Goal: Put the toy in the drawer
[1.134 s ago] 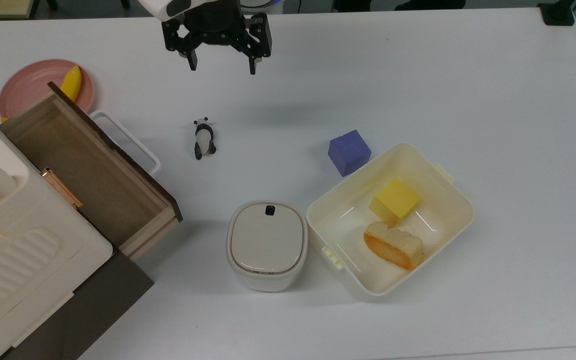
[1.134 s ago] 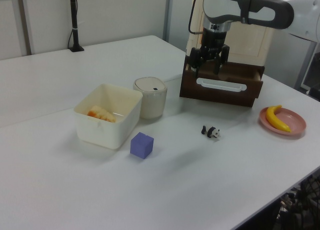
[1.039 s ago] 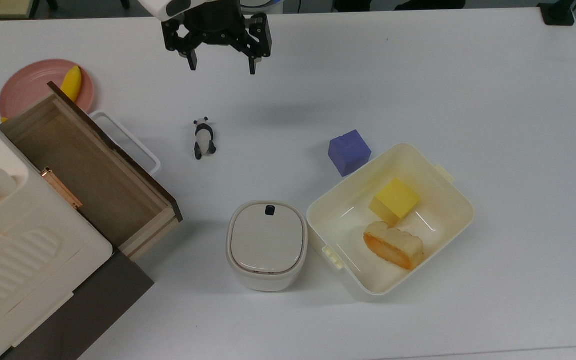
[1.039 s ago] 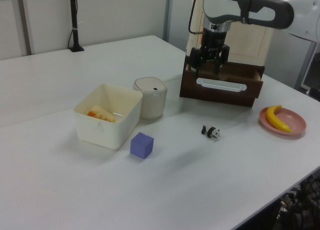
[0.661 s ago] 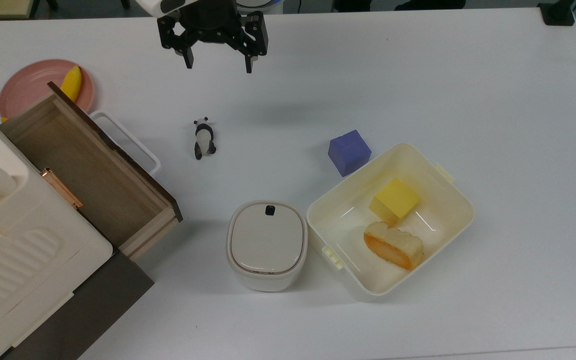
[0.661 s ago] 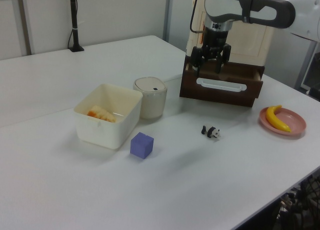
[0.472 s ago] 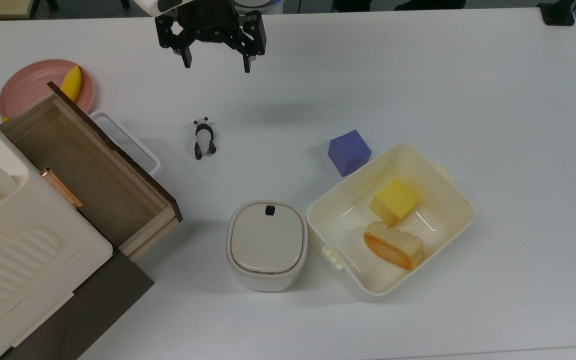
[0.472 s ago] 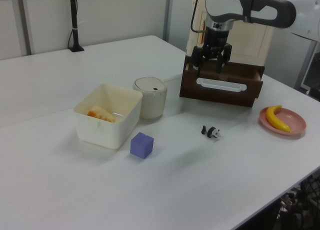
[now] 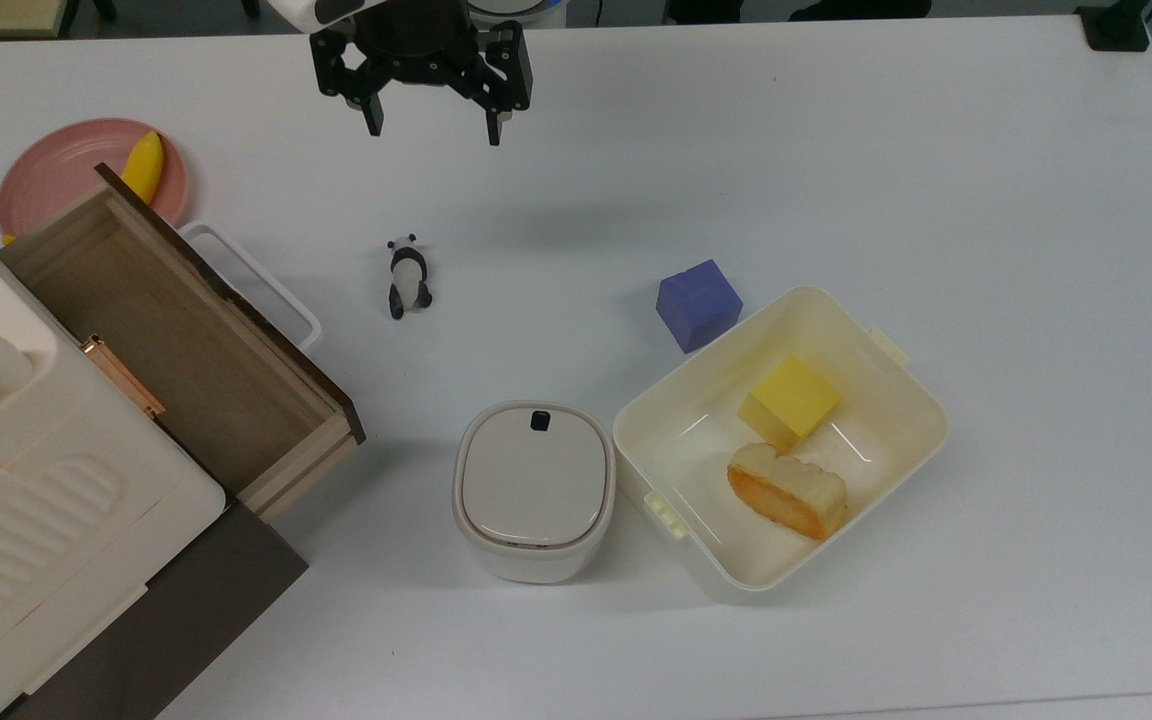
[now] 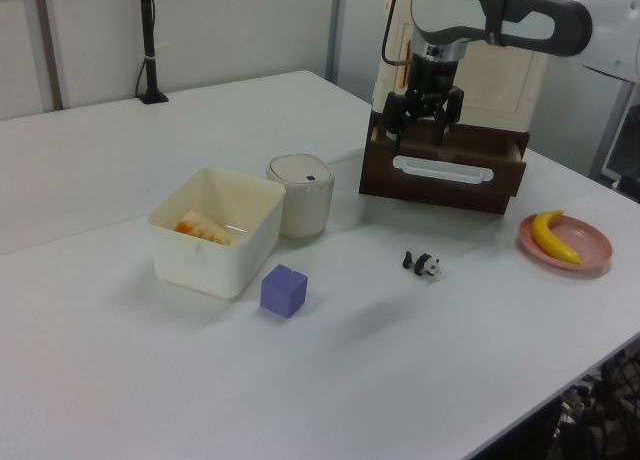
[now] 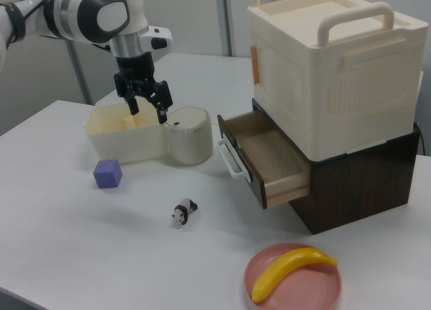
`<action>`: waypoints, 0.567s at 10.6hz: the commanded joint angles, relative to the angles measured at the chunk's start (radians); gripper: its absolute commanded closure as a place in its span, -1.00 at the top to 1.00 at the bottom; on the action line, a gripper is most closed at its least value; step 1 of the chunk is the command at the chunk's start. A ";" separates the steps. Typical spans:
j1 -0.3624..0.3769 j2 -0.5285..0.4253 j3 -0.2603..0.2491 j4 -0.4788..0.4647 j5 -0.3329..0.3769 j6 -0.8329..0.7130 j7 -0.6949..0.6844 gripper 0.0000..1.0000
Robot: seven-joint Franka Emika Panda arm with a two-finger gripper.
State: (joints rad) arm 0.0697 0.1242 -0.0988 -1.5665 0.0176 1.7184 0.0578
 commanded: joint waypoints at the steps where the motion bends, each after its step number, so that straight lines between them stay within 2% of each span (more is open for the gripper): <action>1: -0.007 -0.028 0.008 -0.014 0.018 -0.022 -0.009 1.00; 6: -0.004 -0.018 0.008 -0.015 0.013 -0.008 -0.010 1.00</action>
State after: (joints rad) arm 0.0697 0.1239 -0.0988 -1.5666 0.0176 1.7184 0.0568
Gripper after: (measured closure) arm 0.000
